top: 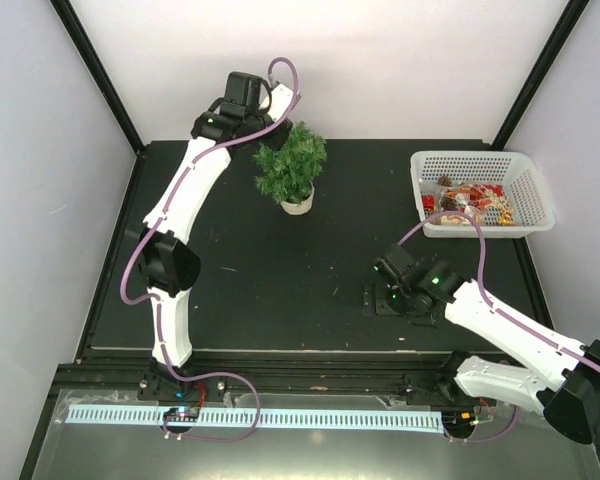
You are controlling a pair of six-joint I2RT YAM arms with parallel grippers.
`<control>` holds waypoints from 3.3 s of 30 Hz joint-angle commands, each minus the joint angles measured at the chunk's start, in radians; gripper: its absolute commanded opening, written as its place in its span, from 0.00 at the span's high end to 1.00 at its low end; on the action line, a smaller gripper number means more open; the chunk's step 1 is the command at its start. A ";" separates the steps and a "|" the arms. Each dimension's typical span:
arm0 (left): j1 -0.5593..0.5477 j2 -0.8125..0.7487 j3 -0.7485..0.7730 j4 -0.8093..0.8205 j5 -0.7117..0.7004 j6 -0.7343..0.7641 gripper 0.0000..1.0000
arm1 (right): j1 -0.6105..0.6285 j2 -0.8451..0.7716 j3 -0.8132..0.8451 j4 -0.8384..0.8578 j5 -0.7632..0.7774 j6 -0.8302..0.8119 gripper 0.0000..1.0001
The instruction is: Decorate the small christmas tree
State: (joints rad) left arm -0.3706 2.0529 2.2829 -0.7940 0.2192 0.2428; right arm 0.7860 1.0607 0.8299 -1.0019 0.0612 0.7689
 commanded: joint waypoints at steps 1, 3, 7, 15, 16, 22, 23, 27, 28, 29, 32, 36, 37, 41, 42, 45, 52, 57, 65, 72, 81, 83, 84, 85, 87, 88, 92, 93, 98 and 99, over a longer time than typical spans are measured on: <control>-0.008 -0.063 -0.075 0.051 -0.018 -0.006 0.95 | 0.008 -0.019 -0.017 0.013 0.018 0.010 0.01; -0.010 -0.077 -0.103 0.051 -0.017 -0.008 0.98 | 0.008 -0.017 -0.020 0.021 0.017 0.009 0.01; -0.013 -0.101 -0.143 0.048 -0.026 -0.022 0.98 | 0.008 -0.016 -0.025 0.034 0.011 0.011 0.01; -0.013 -0.140 -0.157 0.035 -0.032 -0.019 0.73 | 0.007 -0.016 0.001 0.033 0.034 -0.008 0.01; -0.014 -0.143 -0.156 0.035 -0.029 -0.017 0.72 | 0.008 -0.012 0.007 0.031 0.039 -0.012 0.01; -0.019 -0.140 -0.133 0.049 -0.059 -0.008 0.66 | 0.008 0.011 0.026 0.037 0.035 -0.020 0.01; -0.019 -0.134 -0.123 0.050 -0.070 -0.010 0.62 | 0.008 0.010 0.025 0.039 0.033 -0.018 0.01; -0.018 -0.114 -0.094 0.058 -0.078 -0.026 0.51 | 0.007 -0.008 0.008 0.037 0.032 -0.010 0.01; -0.019 -0.109 -0.092 0.062 -0.076 -0.030 0.46 | 0.007 -0.013 0.006 0.034 0.035 -0.010 0.01; -0.019 -0.105 -0.089 0.067 -0.075 -0.032 0.44 | 0.007 -0.017 0.001 0.031 0.036 -0.008 0.01; -0.021 -0.084 -0.072 0.080 -0.089 -0.041 0.43 | 0.007 -0.032 -0.010 0.027 0.038 0.000 0.01; -0.021 -0.057 -0.052 0.077 -0.084 -0.046 0.42 | 0.008 -0.038 -0.020 0.023 0.036 0.007 0.01; -0.021 -0.053 -0.051 0.079 -0.079 -0.048 0.42 | 0.008 -0.037 -0.022 0.022 0.038 0.008 0.01; -0.021 -0.035 -0.049 0.088 -0.073 -0.052 0.44 | 0.007 -0.028 -0.022 0.022 0.041 0.006 0.01; -0.021 -0.032 -0.046 0.086 -0.069 -0.053 0.44 | 0.007 -0.026 -0.020 0.022 0.041 0.006 0.01; -0.020 -0.025 -0.044 0.093 -0.066 -0.060 0.46 | 0.008 -0.015 -0.017 0.027 0.042 0.006 0.01; -0.019 -0.018 -0.043 0.100 -0.024 -0.054 0.82 | 0.008 0.019 -0.015 0.039 0.039 0.001 0.01; -0.020 -0.038 -0.040 0.065 0.055 -0.059 0.98 | 0.008 0.038 -0.009 0.043 0.042 -0.007 0.01; -0.019 -0.147 -0.103 0.021 0.099 -0.058 0.99 | 0.008 0.048 -0.022 0.070 0.043 -0.015 0.01; -0.023 -0.323 -0.258 0.027 0.159 -0.078 0.98 | 0.008 0.062 -0.024 0.092 0.041 -0.028 0.01; -0.072 -0.529 -0.423 0.019 0.203 -0.119 0.98 | 0.007 0.052 -0.040 0.102 0.031 -0.024 0.01; -0.094 -0.587 -0.491 0.023 0.206 -0.115 0.98 | 0.007 0.042 -0.040 0.096 0.032 -0.025 0.01; -0.107 -0.622 -0.533 0.032 0.202 -0.109 0.98 | 0.008 0.037 -0.041 0.092 0.034 -0.023 0.01; -0.121 -0.653 -0.572 0.042 0.194 -0.103 0.98 | 0.008 0.030 -0.042 0.088 0.036 -0.021 0.01; -0.151 -0.708 -0.640 0.061 0.174 -0.095 0.99 | 0.007 0.021 -0.048 0.081 0.038 -0.017 0.01; -0.162 -0.727 -0.665 0.066 0.164 -0.091 0.99 | 0.007 0.016 -0.051 0.078 0.038 -0.014 0.01; -0.183 -0.766 -0.724 0.065 0.151 -0.099 0.98 | 0.008 0.000 -0.057 0.069 0.032 -0.002 0.01; -0.188 -0.766 -0.734 0.065 0.152 -0.102 0.99 | 0.007 -0.003 -0.057 0.067 0.032 -0.001 0.01; -0.198 -0.824 -0.793 0.067 0.148 -0.108 0.98 | 0.007 -0.007 -0.049 0.057 0.037 0.001 0.01; -0.198 -0.834 -0.808 0.067 0.146 -0.109 0.99 | 0.007 -0.009 -0.050 0.056 0.037 0.001 0.01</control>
State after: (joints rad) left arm -0.5591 1.2701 1.4948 -0.7853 0.3744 0.1452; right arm 0.7860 1.0702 0.7788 -0.9302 0.0799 0.7612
